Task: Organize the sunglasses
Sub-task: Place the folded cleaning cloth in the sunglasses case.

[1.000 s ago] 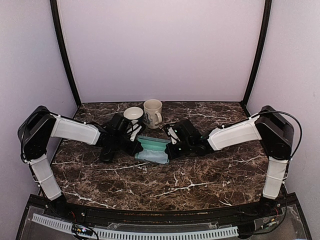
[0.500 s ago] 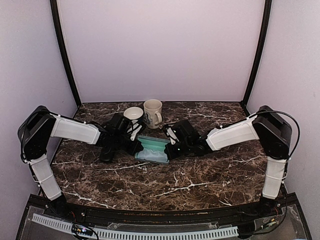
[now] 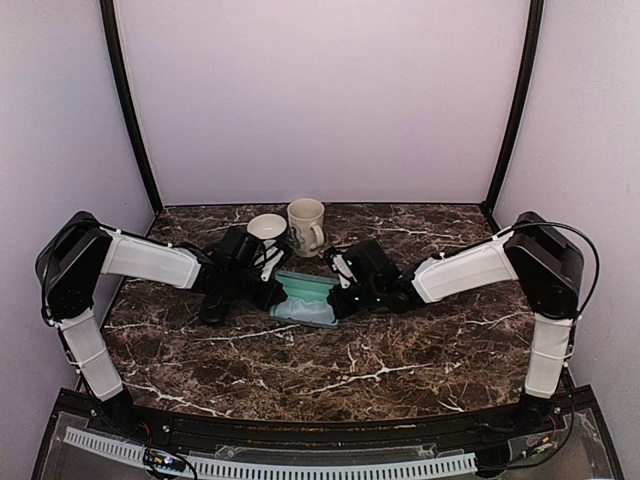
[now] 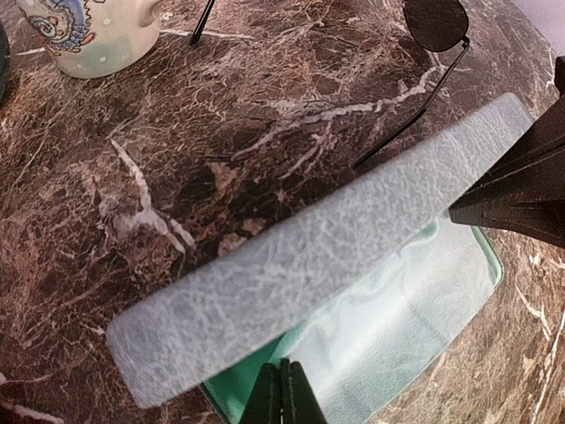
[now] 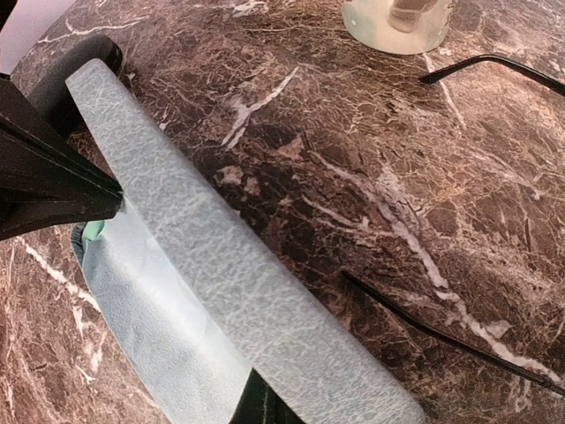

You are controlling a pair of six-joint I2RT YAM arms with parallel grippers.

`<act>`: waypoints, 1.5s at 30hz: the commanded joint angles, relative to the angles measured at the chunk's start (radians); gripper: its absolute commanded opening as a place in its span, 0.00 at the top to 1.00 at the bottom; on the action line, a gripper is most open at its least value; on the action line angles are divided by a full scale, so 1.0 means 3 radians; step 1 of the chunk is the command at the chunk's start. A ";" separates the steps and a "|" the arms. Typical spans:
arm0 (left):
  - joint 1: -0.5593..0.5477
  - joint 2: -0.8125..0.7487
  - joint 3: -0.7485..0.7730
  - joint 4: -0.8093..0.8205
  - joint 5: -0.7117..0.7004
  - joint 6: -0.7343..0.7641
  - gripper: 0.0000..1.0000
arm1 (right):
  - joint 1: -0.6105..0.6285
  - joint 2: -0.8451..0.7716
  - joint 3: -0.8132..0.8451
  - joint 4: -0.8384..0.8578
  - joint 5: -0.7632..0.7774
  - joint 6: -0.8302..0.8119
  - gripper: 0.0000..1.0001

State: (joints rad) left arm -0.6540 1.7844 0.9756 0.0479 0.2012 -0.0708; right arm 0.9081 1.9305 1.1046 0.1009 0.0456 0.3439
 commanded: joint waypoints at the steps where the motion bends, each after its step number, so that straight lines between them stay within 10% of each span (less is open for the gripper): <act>1: 0.0017 -0.0088 -0.0007 -0.0042 0.0048 -0.0013 1.00 | 0.0050 0.0016 -0.0030 0.0169 0.0079 -0.0062 1.00; 45: 0.0017 -0.0184 -0.0104 0.0122 0.0066 -0.0140 1.00 | 0.0205 -0.0045 -0.0168 0.0352 0.0469 -0.0104 0.98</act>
State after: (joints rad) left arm -0.6537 1.7824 0.9527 0.0635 0.2123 -0.1017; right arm 0.9588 1.9305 1.0714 0.1524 0.1631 0.3111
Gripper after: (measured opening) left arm 0.005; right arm 0.019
